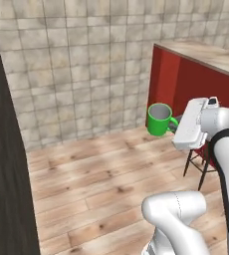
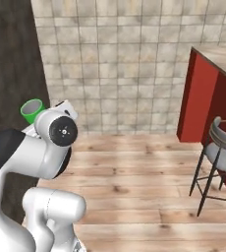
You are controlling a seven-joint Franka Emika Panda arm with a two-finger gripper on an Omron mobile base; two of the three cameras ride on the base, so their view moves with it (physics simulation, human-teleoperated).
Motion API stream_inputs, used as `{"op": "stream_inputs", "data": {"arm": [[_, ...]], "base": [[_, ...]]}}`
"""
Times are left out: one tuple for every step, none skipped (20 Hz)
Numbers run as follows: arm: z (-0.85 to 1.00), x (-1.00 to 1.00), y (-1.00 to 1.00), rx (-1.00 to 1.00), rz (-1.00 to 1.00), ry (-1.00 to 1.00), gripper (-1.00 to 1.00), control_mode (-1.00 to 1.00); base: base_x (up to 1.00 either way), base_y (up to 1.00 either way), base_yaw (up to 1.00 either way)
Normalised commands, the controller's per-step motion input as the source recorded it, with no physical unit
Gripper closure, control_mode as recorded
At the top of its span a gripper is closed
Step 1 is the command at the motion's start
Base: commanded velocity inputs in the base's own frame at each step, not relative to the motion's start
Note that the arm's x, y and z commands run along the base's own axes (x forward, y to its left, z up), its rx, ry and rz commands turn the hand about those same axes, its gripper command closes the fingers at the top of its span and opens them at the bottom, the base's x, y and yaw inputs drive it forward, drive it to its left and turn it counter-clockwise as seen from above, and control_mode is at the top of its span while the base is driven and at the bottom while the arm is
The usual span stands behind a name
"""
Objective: Open the cabinet directly in front. Then move the liquor and the mug to the dining counter with the jar on it.
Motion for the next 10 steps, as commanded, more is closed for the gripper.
{"op": "stream_inputs", "data": {"arm": [[0.00, 0.00, 0.00, 0.00, 0.00, 0.00, 1.00, 1.00], [0.00, 0.00, 0.00, 0.00, 0.00, 0.00, 1.00, 1.00], [0.00, 0.00, 0.00, 0.00, 0.00, 0.00, 1.00, 1.00], [0.00, 0.00, 0.00, 0.00, 0.00, 0.00, 1.00, 1.00], [0.00, 0.00, 0.00, 0.00, 0.00, 0.00, 1.00, 1.00], [0.00, 0.00, 0.00, 0.00, 0.00, 0.00, 1.00, 1.00], [0.00, 0.00, 0.00, 0.00, 0.00, 0.00, 1.00, 1.00], [0.00, 0.00, 0.00, 0.00, 0.00, 0.00, 1.00, 1.00], [0.00, 0.00, 0.00, 0.00, 0.00, 0.00, 1.00, 1.00], [0.00, 0.00, 0.00, 0.00, 0.00, 0.00, 1.00, 1.00]], "base": [[1.00, 0.29, -0.50], [1.00, 0.31, -0.58], [1.00, 0.31, -0.64], [1.00, 0.33, -0.69], [0.96, 0.33, -0.73], [0.84, 0.34, -0.76], [0.81, 0.36, -0.79], [0.78, 0.36, -0.81], [0.74, 0.36, -0.83], [0.68, 0.36, -0.85]]}}
